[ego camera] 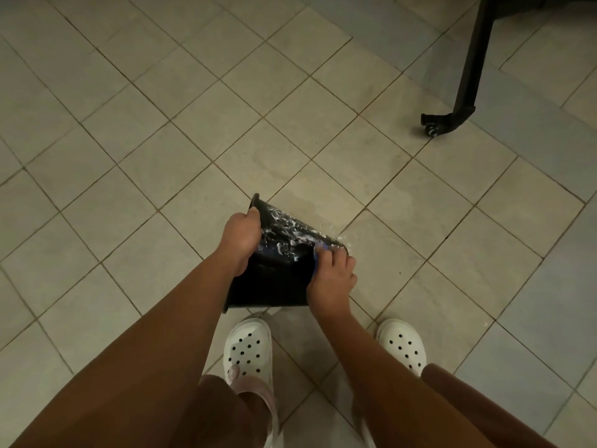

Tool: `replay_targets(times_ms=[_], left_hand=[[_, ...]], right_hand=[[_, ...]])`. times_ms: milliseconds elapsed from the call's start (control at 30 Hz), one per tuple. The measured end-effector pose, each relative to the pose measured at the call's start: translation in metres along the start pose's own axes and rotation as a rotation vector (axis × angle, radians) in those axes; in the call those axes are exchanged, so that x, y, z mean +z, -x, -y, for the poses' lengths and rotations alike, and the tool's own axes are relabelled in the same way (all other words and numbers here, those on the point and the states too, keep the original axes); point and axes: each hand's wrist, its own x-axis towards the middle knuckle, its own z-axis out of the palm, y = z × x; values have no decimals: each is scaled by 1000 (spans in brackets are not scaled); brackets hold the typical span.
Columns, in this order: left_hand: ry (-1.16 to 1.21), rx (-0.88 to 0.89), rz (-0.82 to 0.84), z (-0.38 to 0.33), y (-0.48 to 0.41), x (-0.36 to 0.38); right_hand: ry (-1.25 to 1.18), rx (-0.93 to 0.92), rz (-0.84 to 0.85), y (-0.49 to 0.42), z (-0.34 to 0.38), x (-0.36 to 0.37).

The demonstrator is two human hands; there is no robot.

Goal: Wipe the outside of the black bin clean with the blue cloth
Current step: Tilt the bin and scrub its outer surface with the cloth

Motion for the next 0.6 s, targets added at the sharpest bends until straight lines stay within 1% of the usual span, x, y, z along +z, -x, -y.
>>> replay_targets(times_ms=[133, 200, 267, 300, 367, 400, 433, 533, 600], left_hand=[[17, -35, 11, -1, 2, 1], [1, -26, 20, -1, 3, 3], [25, -30, 27, -3, 5, 5], [33, -23, 22, -3, 4, 6], [40, -20, 14, -3, 3, 6], [44, -25, 16, -3, 3, 6], [49, -22, 13, -3, 3, 6], [47, -44, 23, -4, 8, 5], [62, -55, 43, -4, 12, 3]], right_hand=[[-6, -227, 25, 21, 26, 6], [-33, -244, 36, 4, 37, 2], [-22, -175, 76, -12, 30, -3], [-6, -92, 95, -15, 23, -4], [23, 67, 77, -10, 13, -6], [31, 92, 69, -5, 13, -6], [28, 70, 66, 1, 17, -5], [-6, -100, 31, 6, 36, 0], [-6, -178, 64, -1, 40, -6]])
